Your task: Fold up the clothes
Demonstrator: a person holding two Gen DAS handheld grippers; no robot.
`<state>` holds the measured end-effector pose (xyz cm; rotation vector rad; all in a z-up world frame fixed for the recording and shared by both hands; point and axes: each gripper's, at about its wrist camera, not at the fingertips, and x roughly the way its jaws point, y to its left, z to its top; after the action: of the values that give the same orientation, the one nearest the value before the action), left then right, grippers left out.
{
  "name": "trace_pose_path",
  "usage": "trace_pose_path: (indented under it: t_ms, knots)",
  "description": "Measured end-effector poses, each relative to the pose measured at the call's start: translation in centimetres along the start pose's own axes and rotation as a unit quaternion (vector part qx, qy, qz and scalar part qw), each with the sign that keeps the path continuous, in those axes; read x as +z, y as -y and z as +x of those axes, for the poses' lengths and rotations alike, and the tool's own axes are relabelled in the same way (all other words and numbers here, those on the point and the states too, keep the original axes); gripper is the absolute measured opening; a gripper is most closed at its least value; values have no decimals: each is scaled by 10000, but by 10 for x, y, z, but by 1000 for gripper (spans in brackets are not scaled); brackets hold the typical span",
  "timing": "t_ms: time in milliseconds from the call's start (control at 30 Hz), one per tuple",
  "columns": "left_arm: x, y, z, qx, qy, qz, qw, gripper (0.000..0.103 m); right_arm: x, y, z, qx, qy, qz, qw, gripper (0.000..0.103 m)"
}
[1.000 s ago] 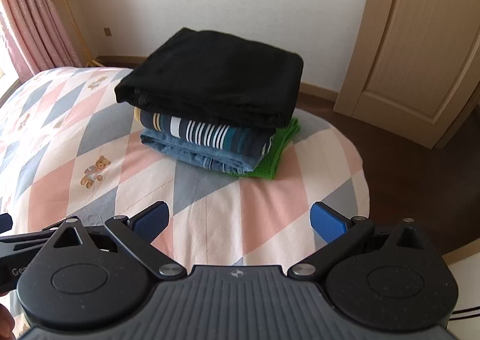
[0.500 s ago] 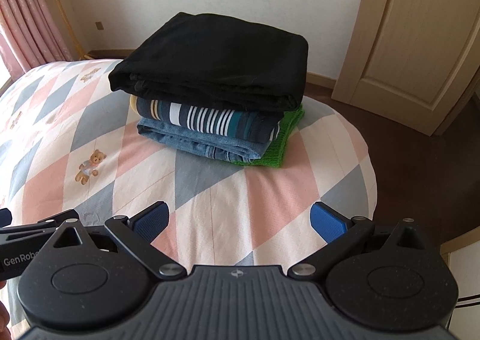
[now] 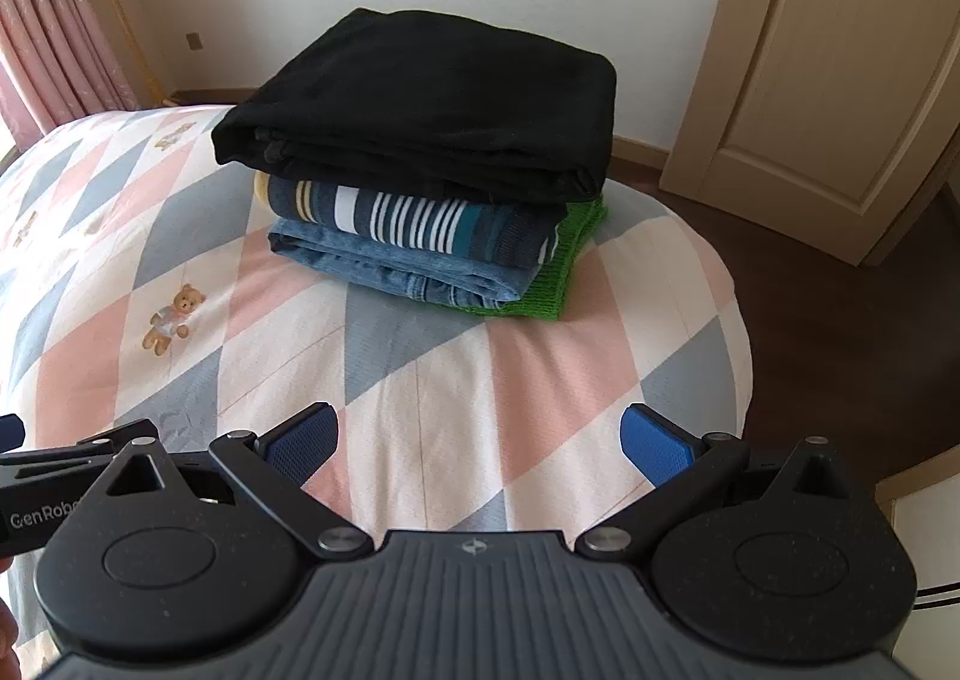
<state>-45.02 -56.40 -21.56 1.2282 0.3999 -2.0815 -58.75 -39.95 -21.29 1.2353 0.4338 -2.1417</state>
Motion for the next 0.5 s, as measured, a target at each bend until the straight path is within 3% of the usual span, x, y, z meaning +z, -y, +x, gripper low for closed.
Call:
trace_pose_path:
  t_ms: [500]
  knots:
    - [3,7,23,-121,-6,197,9997,102,-5,0,15,-90,-112,-11,9999,103]
